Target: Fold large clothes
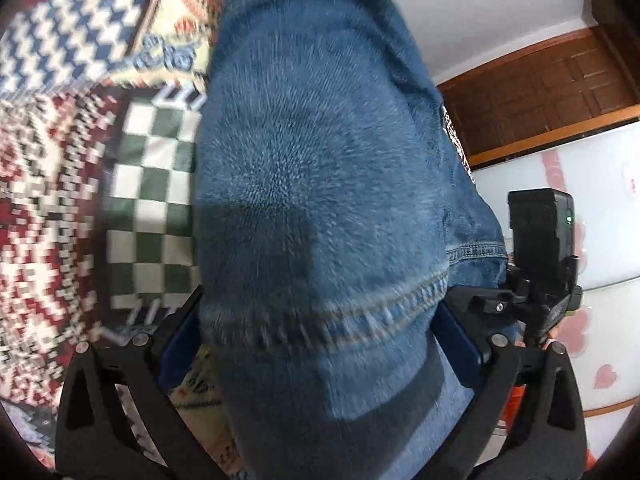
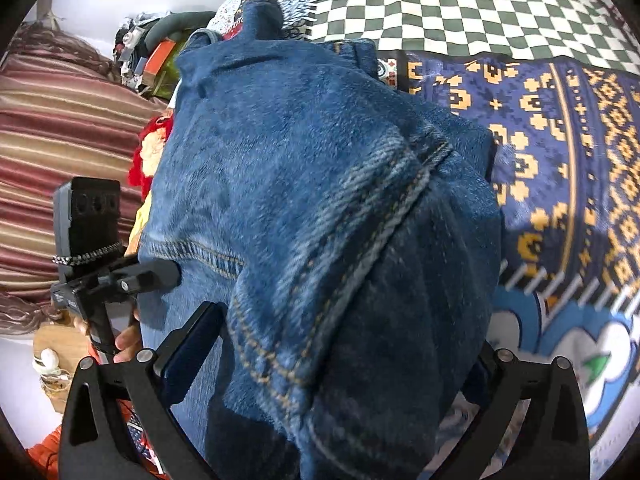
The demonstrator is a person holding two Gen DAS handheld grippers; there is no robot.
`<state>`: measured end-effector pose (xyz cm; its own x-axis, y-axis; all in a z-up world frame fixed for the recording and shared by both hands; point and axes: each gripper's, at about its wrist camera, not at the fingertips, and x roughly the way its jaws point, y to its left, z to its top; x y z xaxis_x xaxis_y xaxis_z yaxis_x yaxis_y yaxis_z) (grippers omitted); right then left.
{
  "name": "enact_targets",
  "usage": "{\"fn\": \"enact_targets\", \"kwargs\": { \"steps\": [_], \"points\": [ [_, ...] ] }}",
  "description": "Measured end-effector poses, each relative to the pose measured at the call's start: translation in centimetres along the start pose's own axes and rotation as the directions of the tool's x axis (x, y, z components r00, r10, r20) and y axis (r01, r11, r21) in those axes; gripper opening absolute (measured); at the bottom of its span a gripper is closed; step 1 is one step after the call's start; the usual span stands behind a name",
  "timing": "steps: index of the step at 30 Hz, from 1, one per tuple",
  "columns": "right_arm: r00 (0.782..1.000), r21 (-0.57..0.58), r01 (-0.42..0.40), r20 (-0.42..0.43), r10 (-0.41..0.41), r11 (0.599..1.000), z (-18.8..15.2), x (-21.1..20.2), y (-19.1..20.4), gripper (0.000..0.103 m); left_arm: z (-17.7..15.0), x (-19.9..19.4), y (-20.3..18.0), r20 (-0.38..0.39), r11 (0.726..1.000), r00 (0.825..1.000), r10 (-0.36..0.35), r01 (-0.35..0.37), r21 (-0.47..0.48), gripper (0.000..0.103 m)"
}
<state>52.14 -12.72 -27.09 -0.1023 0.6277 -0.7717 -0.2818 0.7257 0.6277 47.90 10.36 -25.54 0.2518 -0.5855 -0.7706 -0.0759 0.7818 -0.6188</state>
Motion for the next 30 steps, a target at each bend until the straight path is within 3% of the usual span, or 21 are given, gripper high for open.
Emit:
{"fn": "enact_targets", "kwargs": {
  "steps": [5, 10, 15, 17, 19, 25, 30],
  "points": [
    [0.994, 0.096, -0.095, 0.057, 0.09, 0.991, 1.2, 0.2, -2.3, 0.103, 0.4, 0.4, 0.0, 0.026, 1.0, 0.999, -0.024, 0.025, -0.009, 0.103],
    [0.996, 0.088, 0.001, 0.086, -0.008, 0.996, 1.1, 0.7, -1.0, 0.102, -0.5, -0.4, -0.5, 0.077, 1.0, 0.997, 0.011, -0.009, -0.016, 0.092],
    [0.989, 0.042, 0.09, 0.116, -0.095, 0.995, 0.3, -0.3, 1.4, 0.083, -1.4, -1.5, -2.3, 0.103, 0.998, 0.993, 0.052, -0.055, 0.024, 0.082],
    [0.993, 0.043, 0.041, 0.111, -0.046, 0.998, 0.1, -1.3, 2.1, 0.054, -1.6, -2.0, -2.9, 0.103, 0.998, 0.993, 0.056, -0.059, 0.025, 0.079],
    [0.993, 0.043, 0.005, 0.116, -0.01, 0.999, -0.2, -2.2, 2.8, 0.043, -1.4, -3.3, -2.8, 0.107, 0.998, 0.993, 0.05, -0.054, 0.034, 0.076],
    [0.989, -0.038, 0.029, 0.147, -0.023, 0.999, -0.7, -3.9, 7.1, 0.033, -1.8, -7.3, -5.7, 0.16, 0.989, 0.985, 0.069, -0.089, 0.117, 0.067],
    [0.982, -0.093, 0.026, 0.191, -0.008, 0.995, -1.8, -6.4, 10.5, 0.033, -3.6, -12.1, -7.4, 0.207, 0.983, 0.977, 0.051, -0.086, 0.162, 0.064]
  ]
}}
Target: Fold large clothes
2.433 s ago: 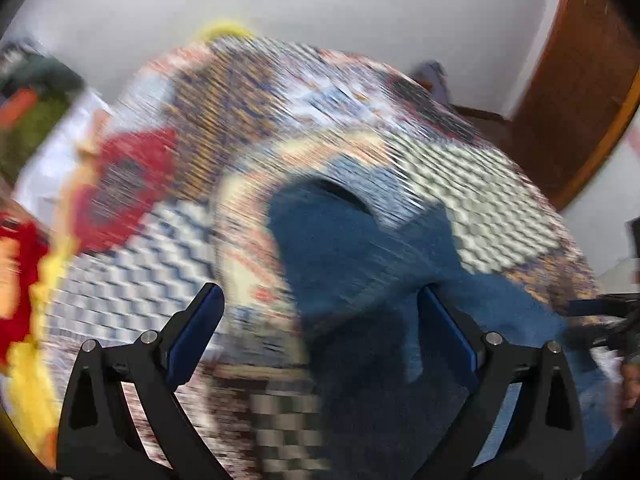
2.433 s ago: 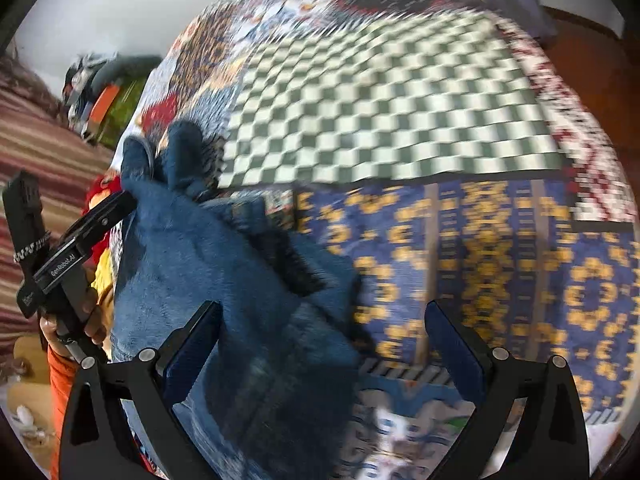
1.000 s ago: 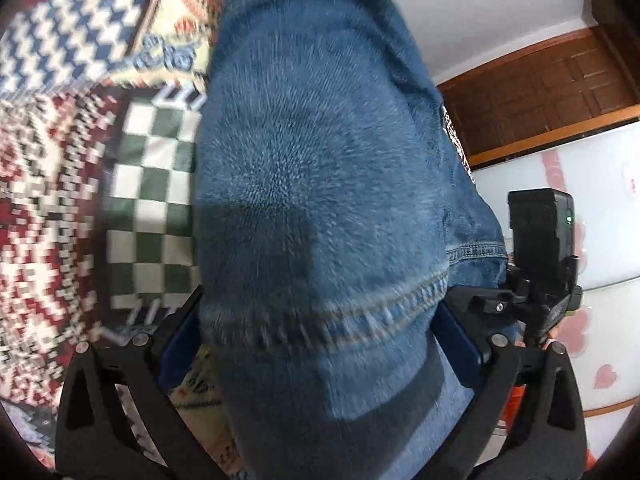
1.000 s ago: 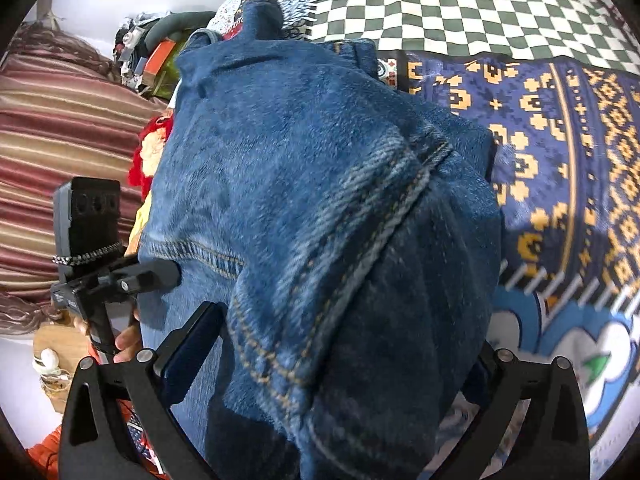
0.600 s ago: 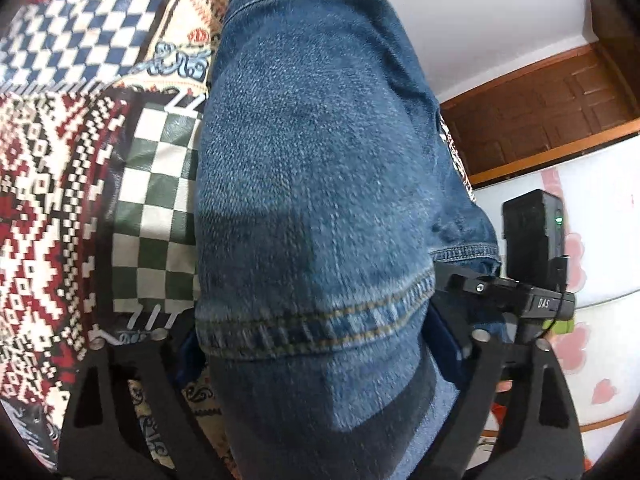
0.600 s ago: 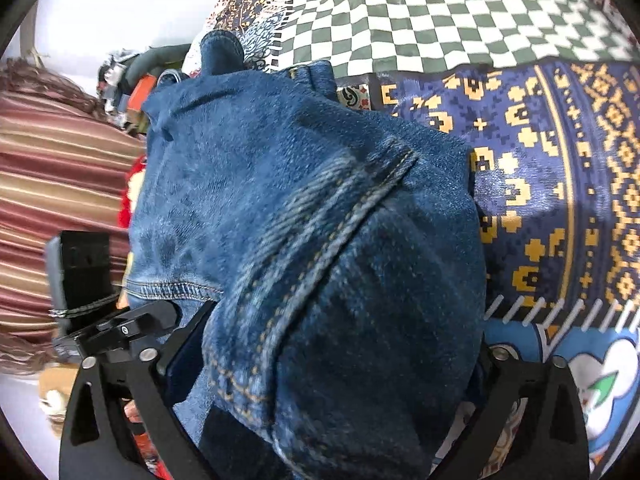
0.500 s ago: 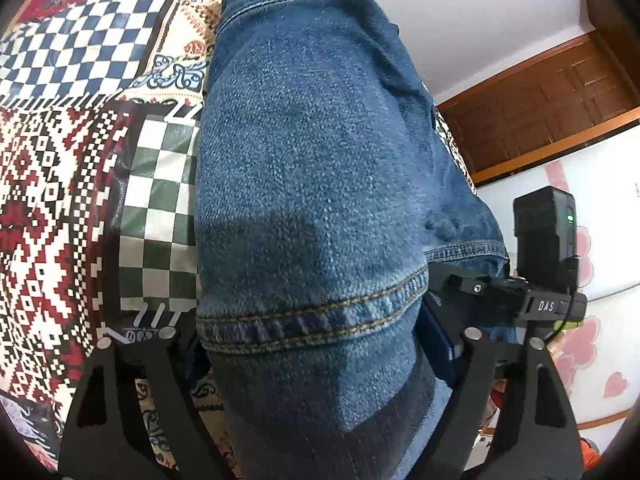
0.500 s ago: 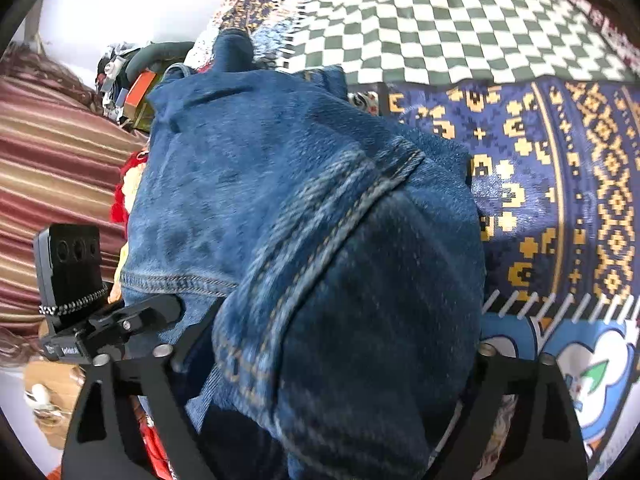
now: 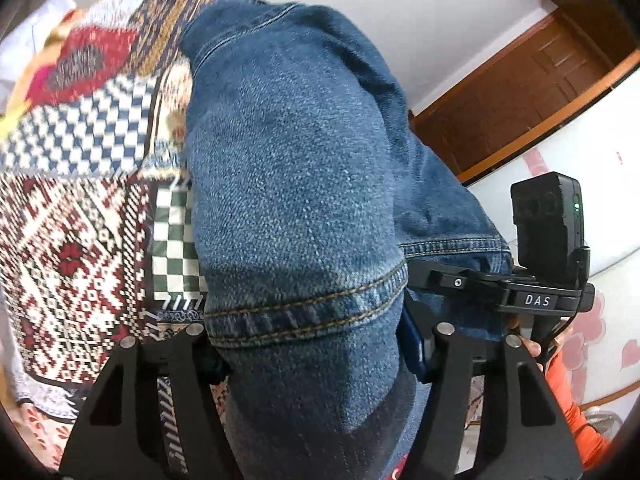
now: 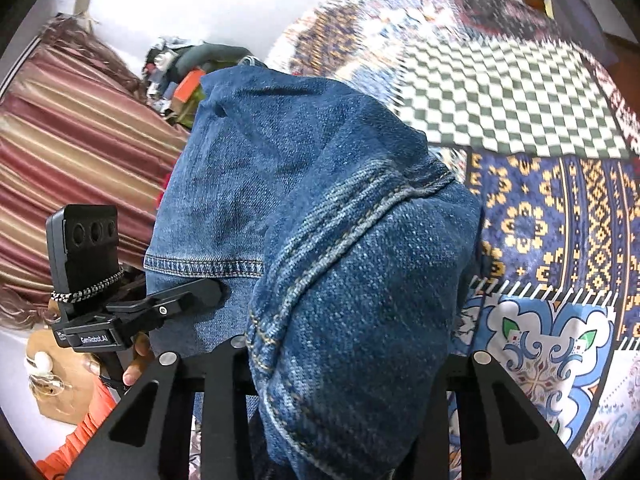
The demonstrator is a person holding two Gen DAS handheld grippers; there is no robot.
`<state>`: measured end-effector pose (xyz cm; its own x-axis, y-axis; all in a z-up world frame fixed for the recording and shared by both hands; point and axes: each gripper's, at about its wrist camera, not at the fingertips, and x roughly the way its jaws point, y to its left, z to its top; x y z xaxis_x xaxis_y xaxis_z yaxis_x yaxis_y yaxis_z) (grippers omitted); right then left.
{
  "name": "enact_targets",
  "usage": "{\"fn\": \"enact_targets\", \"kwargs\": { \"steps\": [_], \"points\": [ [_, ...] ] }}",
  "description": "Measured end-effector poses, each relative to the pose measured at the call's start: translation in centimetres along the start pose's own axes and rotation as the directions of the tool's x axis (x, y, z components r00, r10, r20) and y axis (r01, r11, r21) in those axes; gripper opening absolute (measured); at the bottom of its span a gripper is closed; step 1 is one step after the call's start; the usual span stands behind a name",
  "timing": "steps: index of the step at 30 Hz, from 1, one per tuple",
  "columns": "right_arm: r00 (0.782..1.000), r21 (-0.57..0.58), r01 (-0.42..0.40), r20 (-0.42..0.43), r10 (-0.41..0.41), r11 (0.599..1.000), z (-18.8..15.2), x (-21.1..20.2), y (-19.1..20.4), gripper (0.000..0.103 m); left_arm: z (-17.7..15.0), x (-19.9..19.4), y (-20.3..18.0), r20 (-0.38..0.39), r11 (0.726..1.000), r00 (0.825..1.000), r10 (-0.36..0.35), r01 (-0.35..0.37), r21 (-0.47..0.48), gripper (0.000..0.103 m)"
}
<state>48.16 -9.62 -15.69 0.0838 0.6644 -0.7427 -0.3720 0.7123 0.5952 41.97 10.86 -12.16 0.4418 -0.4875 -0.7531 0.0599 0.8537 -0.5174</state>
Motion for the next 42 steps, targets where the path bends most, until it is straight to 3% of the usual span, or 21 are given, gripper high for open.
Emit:
{"fn": "enact_targets", "kwargs": {
  "steps": [9, 16, 25, 29, 34, 39, 42],
  "points": [
    [0.999, -0.069, -0.001, 0.035, 0.004, 0.998, -1.6, -3.4, 5.9, 0.033, -1.1, -6.9, -1.1, 0.082, 0.999, 0.997, -0.005, 0.002, 0.036, 0.063],
    [1.0, -0.115, 0.003, -0.003, -0.004, 0.993, -2.8, -1.1, 9.7, 0.033, -3.2, -9.8, 1.8, 0.095, 1.0, 0.995, 0.003, -0.002, -0.017, 0.063],
    [0.99, -0.104, -0.024, -0.14, 0.01, 0.994, -3.5, 7.7, 12.2, 0.033, -6.6, -8.8, 10.7, 0.05, 0.99, 0.997, 0.05, -0.043, -0.136, 0.063],
    [0.979, -0.093, -0.032, -0.201, 0.013, 0.995, -3.1, 12.0, 12.4, 0.033, -7.9, -7.7, 15.6, 0.029, 0.97, 0.999, 0.022, -0.014, -0.241, 0.063],
    [0.968, -0.102, -0.033, -0.252, 0.006, 0.994, -2.7, 15.8, 12.5, 0.033, -9.3, -6.6, 19.5, 0.02, 0.952, 1.0, -0.017, 0.022, -0.305, 0.063],
    [0.965, -0.146, -0.018, -0.261, -0.021, 0.989, -2.7, 17.5, 12.2, 0.033, -10.5, -4.7, 22.5, 0.015, 0.924, 0.997, -0.071, 0.071, -0.375, 0.065],
    [0.961, -0.128, -0.048, -0.277, 0.011, 0.991, -2.8, 18.4, 11.0, 0.035, -11.3, -4.3, 23.3, 0.032, 0.915, 0.995, -0.092, 0.097, -0.392, 0.067]
  ]
}}
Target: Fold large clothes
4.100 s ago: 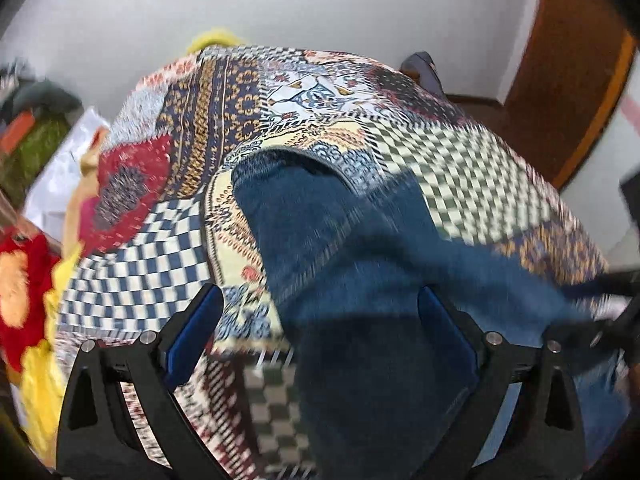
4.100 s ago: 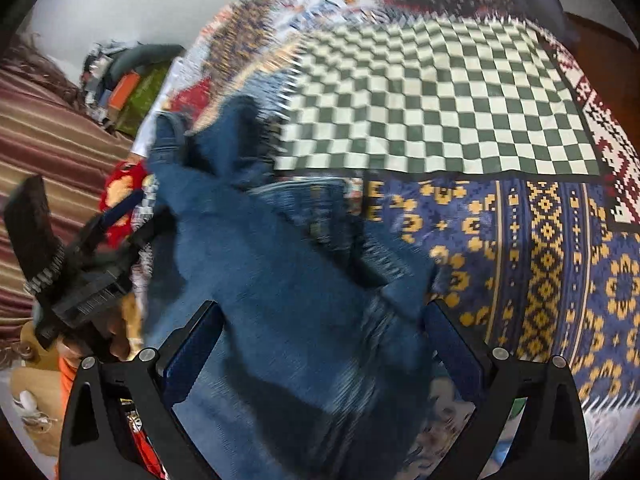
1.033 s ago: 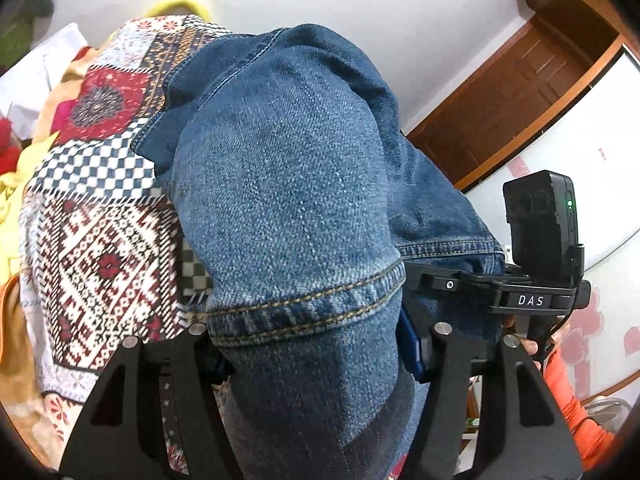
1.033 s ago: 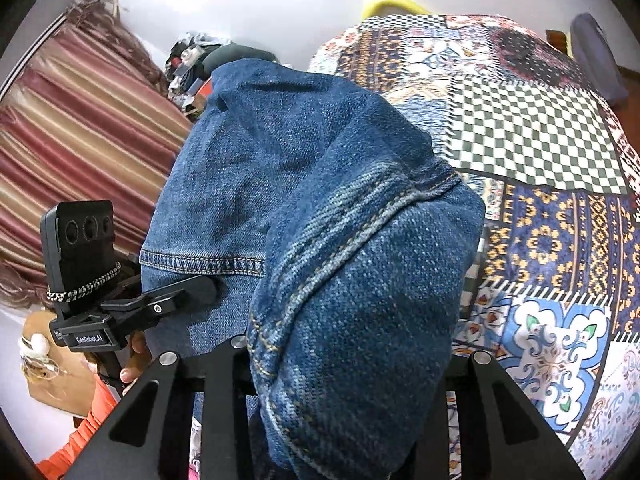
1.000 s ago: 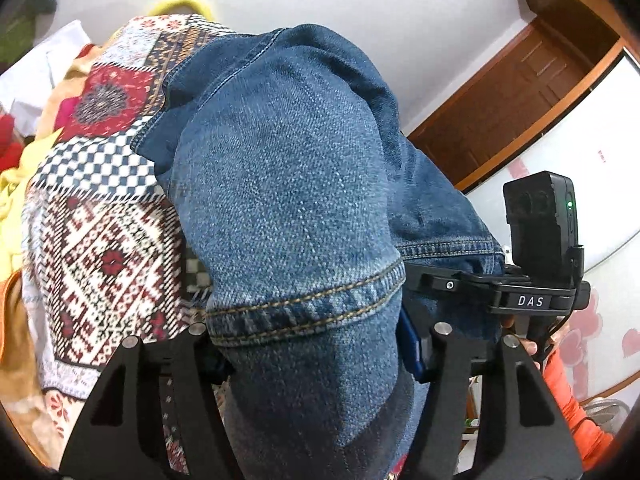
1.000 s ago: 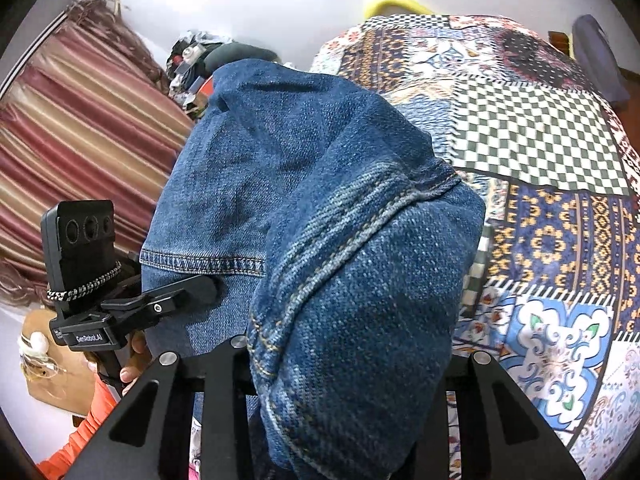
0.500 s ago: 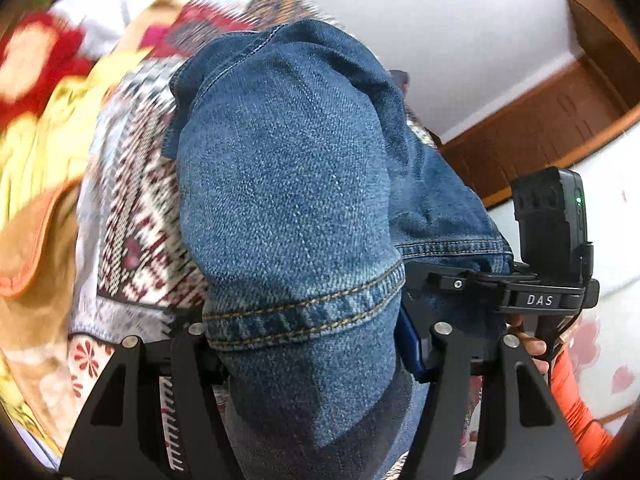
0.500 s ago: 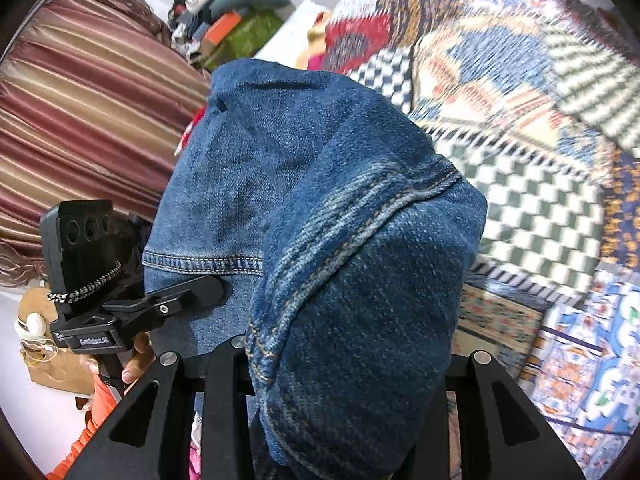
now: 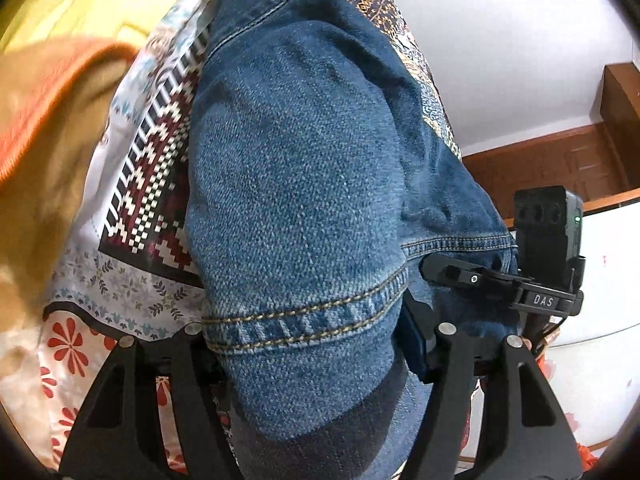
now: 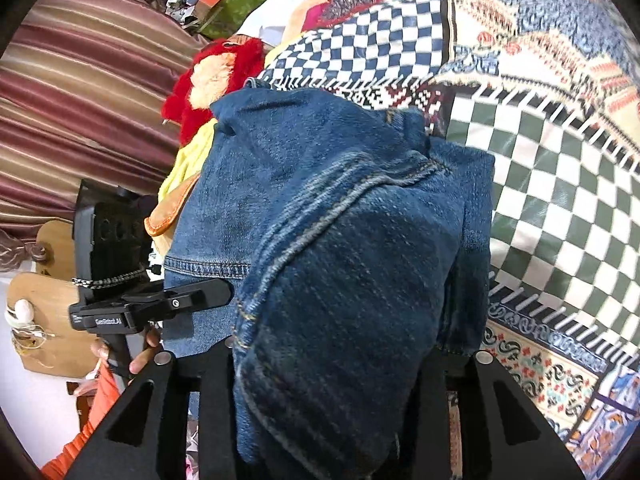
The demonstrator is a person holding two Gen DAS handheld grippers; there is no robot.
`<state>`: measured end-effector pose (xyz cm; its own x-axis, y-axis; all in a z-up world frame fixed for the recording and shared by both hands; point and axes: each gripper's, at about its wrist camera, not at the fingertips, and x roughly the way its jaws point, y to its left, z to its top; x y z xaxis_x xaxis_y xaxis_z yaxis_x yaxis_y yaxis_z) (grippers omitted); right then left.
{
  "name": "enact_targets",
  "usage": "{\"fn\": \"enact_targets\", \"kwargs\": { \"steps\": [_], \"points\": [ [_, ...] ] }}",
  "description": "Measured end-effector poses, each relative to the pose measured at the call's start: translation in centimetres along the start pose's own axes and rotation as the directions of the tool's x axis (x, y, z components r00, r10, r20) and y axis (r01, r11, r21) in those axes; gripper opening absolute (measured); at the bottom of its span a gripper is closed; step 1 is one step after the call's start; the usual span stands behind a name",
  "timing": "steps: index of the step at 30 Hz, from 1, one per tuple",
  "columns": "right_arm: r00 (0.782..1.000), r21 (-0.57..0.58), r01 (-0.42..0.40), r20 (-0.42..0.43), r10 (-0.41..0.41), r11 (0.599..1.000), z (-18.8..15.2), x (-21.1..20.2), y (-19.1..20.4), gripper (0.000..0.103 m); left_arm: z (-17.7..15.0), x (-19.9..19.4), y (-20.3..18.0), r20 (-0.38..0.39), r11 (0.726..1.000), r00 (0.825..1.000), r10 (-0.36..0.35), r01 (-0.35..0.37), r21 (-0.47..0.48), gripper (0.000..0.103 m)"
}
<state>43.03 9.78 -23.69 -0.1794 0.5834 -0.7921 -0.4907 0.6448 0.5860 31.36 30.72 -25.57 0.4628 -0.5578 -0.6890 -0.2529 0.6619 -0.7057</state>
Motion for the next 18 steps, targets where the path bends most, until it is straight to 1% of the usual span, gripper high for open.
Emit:
{"fn": "enact_targets", "kwargs": {
  "steps": [3, 5, 6, 7, 8, 11, 14, 15, 17, 18],
  "points": [
    [0.999, 0.011, -0.033, -0.011, 0.033, 0.999, 0.3, 0.4, -0.6, 0.037, -0.6, -0.1, 0.8, 0.013, 1.0, 1.0, -0.01, 0.01, -0.011, 0.071],
    [0.999, 0.001, -0.032, -0.019, 0.032, 0.999, -0.2, 0.0, -1.2, 0.04, -1.3, -0.7, 0.9, 0.017, 1.0, 1.0, 0.004, -0.004, -0.002, 0.072],
    [0.999, -0.007, -0.022, -0.025, 0.022, 1.0, -0.4, -0.2, -1.1, 0.041, -1.8, -1.2, 0.8, 0.026, 1.0, 0.999, 0.021, -0.021, 0.013, 0.073],
    [1.0, -0.011, -0.009, -0.029, 0.009, 1.0, -0.9, -0.8, -1.4, 0.05, -2.4, -1.9, 0.5, 0.04, 0.999, 0.998, 0.039, -0.041, 0.029, 0.073],
    [0.999, -0.018, 0.031, -0.024, -0.032, 0.999, -1.2, -1.3, -1.5, 0.059, -2.9, -2.6, 0.3, 0.054, 0.997, 0.997, 0.058, -0.06, 0.043, 0.073],
    [0.997, -0.037, 0.077, 0.007, -0.077, 0.996, -2.0, -3.1, -1.6, 0.068, -4.1, -4.4, 0.1, 0.089, 0.992, 0.991, 0.096, -0.103, 0.074, 0.073],
    [0.996, -0.031, 0.087, 0.029, -0.086, 0.996, -2.9, -5.3, -2.2, 0.069, -5.4, -6.2, -0.6, 0.131, 0.974, 0.974, 0.183, -0.198, 0.108, 0.073],
    [0.995, -0.032, 0.09, 0.034, -0.089, 0.995, -3.1, -6.0, -2.3, 0.069, -6.0, -6.9, -1.0, 0.153, 0.961, 0.961, 0.23, -0.249, 0.122, 0.073],
    [0.993, -0.045, 0.108, 0.056, -0.106, 0.993, -3.7, -7.7, -2.1, 0.069, -6.4, -7.7, -1.2, 0.174, 0.942, 0.944, 0.282, -0.306, 0.136, 0.073],
    [0.991, -0.055, 0.123, 0.068, -0.119, 0.991, -4.0, -8.3, -1.9, 0.069, -6.8, -8.1, -1.8, 0.196, 0.923, 0.925, 0.325, -0.356, 0.149, 0.073]
  ]
}}
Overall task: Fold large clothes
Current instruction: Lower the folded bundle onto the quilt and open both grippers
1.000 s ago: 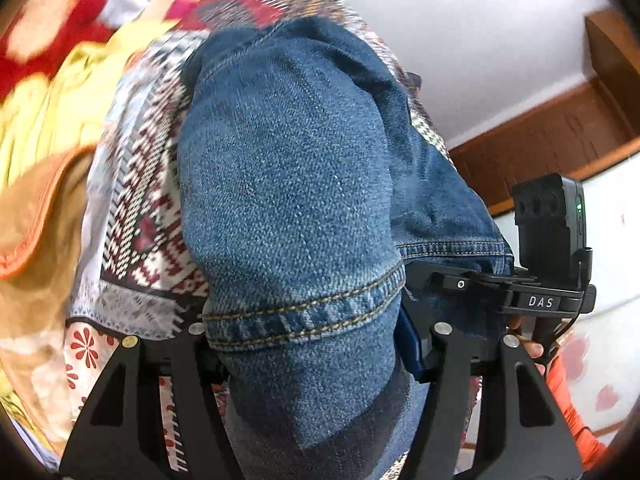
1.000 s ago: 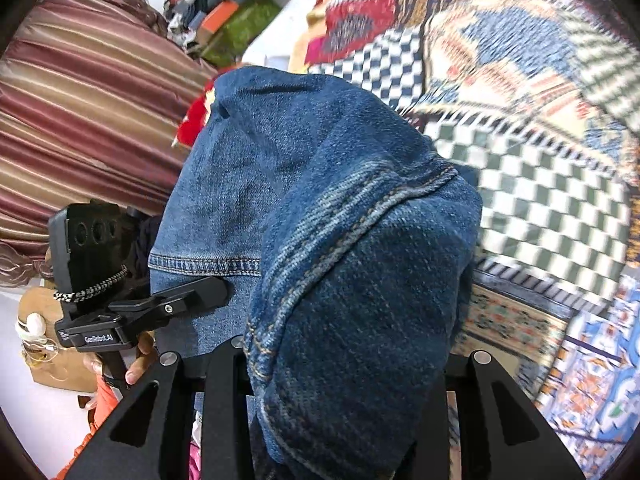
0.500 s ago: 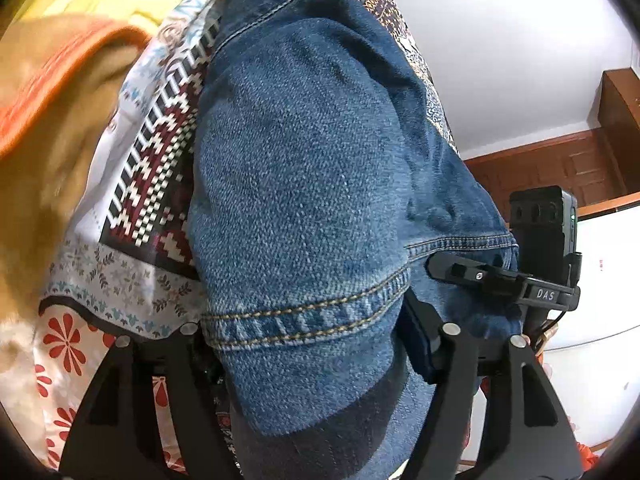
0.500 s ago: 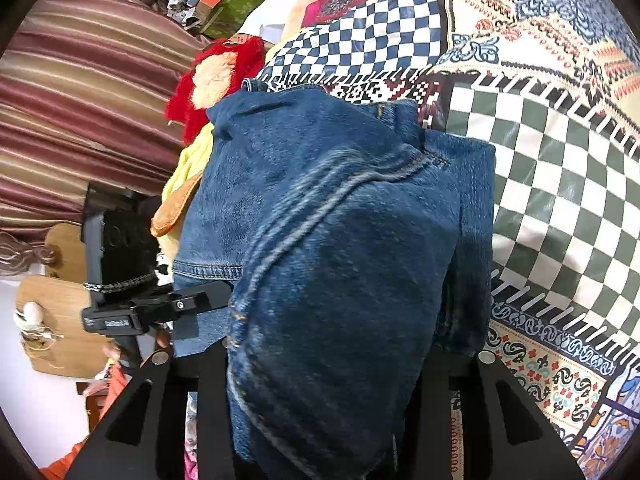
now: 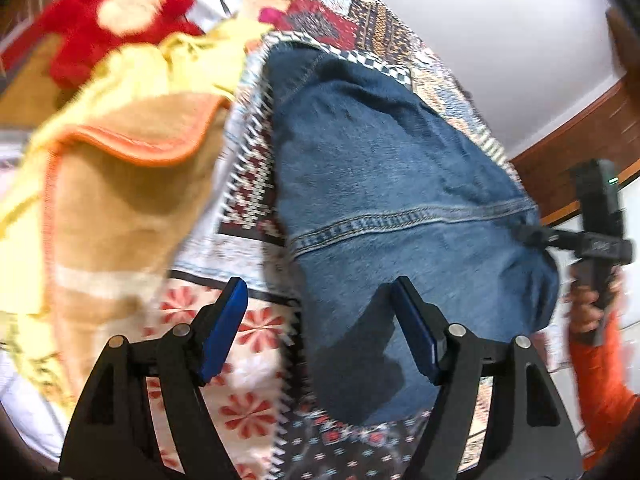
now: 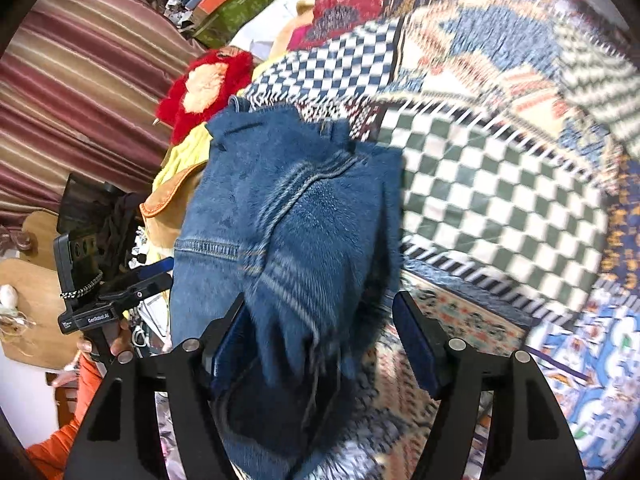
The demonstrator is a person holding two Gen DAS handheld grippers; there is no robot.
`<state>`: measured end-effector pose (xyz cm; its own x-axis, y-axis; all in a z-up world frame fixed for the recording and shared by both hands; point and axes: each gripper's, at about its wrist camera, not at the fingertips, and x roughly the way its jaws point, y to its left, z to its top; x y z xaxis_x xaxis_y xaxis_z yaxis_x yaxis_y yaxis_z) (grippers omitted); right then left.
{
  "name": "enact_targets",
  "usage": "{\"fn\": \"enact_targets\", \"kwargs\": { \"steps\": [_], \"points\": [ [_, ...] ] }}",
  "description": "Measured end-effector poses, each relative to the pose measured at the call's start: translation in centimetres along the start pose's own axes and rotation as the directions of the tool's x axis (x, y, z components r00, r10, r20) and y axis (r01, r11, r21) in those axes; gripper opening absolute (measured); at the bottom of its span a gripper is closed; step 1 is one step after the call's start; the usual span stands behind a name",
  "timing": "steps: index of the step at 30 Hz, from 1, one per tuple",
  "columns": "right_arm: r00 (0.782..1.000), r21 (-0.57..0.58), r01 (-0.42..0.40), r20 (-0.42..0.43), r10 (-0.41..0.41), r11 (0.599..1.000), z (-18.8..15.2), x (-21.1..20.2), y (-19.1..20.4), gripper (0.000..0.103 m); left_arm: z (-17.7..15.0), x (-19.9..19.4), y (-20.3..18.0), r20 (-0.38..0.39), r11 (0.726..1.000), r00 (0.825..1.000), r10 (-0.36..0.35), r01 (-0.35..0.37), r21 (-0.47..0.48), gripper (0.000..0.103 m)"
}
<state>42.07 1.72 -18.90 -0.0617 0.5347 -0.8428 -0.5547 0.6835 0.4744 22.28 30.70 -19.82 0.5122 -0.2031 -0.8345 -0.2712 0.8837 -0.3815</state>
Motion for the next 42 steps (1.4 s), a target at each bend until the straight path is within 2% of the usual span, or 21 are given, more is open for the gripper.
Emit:
{"fn": "enact_targets", "kwargs": {
  "steps": [2, 3, 6, 9, 12, 13, 16, 18, 20, 23, 25, 29, 31, 33, 35, 36, 39, 42],
  "points": [
    [0.998, -0.032, 0.05, 0.029, -0.049, 0.998, -0.2, -1.4, 0.8, 0.069, -0.1, -1.2, -1.0, 0.029, 0.998, 0.998, 0.05, -0.052, 0.036, 0.073],
    [0.993, -0.061, 0.106, 0.059, -0.103, 0.992, -0.4, -2.6, 1.3, 0.069, 0.0, -2.1, -1.8, 0.064, 0.995, 0.995, 0.073, -0.077, 0.063, 0.073],
    [0.976, -0.134, 0.184, 0.139, -0.165, 0.974, -0.4, -4.7, 3.5, 0.069, 2.4, -2.7, -3.7, 0.146, 0.989, 0.984, 0.1, -0.115, 0.097, 0.073],
    [0.961, -0.185, 0.215, 0.216, -0.173, 0.959, 0.2, -6.0, 6.0, 0.069, 4.5, -2.5, -5.2, 0.218, 0.98, 0.969, 0.114, -0.146, 0.137, 0.075],
    [0.951, -0.23, 0.231, 0.259, -0.169, 0.945, 1.8, -4.7, 8.7, 0.069, 6.9, -1.2, -6.0, 0.245, 0.971, 0.959, 0.144, -0.184, 0.151, 0.075],
    [0.947, -0.242, 0.245, 0.267, -0.179, 0.939, 2.4, -3.9, 9.4, 0.069, 7.7, -0.2, -6.0, 0.238, 0.973, 0.961, 0.141, -0.179, 0.145, 0.075],
    [0.944, -0.246, 0.278, 0.25, -0.216, 0.929, 4.1, -0.5, 10.0, 0.069, 10.0, 3.3, -5.7, 0.175, 0.983, 0.976, 0.127, -0.147, 0.109, 0.075],
    [0.958, -0.206, 0.256, 0.183, -0.219, 0.945, 5.2, 2.0, 8.8, 0.069, 11.1, 5.3, -5.5, 0.146, 0.984, 0.98, 0.133, -0.148, 0.095, 0.075],
    [0.971, -0.15, 0.221, 0.13, -0.202, 0.964, 5.8, 3.6, 7.1, 0.069, 11.8, 6.9, -5.2, 0.138, 0.981, 0.978, 0.158, -0.171, 0.089, 0.075],
    [0.975, -0.097, 0.206, 0.107, -0.196, 0.974, 5.7, 4.6, 4.3, 0.069, 12.8, 8.4, -4.8, 0.149, 0.968, 0.963, 0.225, -0.239, 0.082, 0.075],
    [0.984, -0.068, 0.158, 0.095, -0.151, 0.985, 5.4, 4.4, 2.6, 0.069, 13.3, 8.6, -4.0, 0.139, 0.963, 0.958, 0.251, -0.262, 0.066, 0.075],
    [0.99, -0.058, 0.119, 0.09, -0.113, 0.991, 4.6, 3.0, 1.5, 0.069, 13.0, 6.8, -3.2, 0.158, 0.952, 0.945, 0.287, -0.3, 0.065, 0.075],
    [0.981, -0.099, 0.156, 0.128, -0.143, 0.983, 4.0, 1.7, 2.4, 0.069, 12.5, 5.5, -3.5, 0.191, 0.938, 0.929, 0.316, -0.336, 0.083, 0.075],
    [0.96, -0.159, 0.219, 0.209, -0.184, 0.963, 2.8, 0.0, 4.2, 0.069, 11.0, 3.7, -4.0, 0.218, 0.929, 0.923, 0.317, -0.348, 0.123, 0.075],
    [0.943, -0.199, 0.251, 0.273, -0.192, 0.947, 1.0, -1.3, 5.8, 0.069, 9.4, 2.6, -4.4, 0.213, 0.933, 0.932, 0.294, -0.328, 0.146, 0.075],
    [0.941, -0.21, 0.251, 0.28, -0.188, 0.945, 0.3, -1.4, 6.3, 0.069, 8.6, 2.2, -4.7, 0.204, 0.936, 0.937, 0.282, -0.315, 0.154, 0.075],
    [0.942, -0.227, 0.268, 0.266, -0.205, 0.936, -1.9, -1.1, 7.1, 0.069, 5.4, 1.2, -5.3, 0.168, 0.953, 0.96, 0.225, -0.253, 0.169, 0.075],
    [0.926, -0.219, 0.329, 0.264, -0.269, 0.918, -3.8, -0.7, 7.0, 0.069, 2.8, 1.0, -5.8, 0.135, 0.959, 0.969, 0.206, -0.228, 0.168, 0.075]
  ]
}}
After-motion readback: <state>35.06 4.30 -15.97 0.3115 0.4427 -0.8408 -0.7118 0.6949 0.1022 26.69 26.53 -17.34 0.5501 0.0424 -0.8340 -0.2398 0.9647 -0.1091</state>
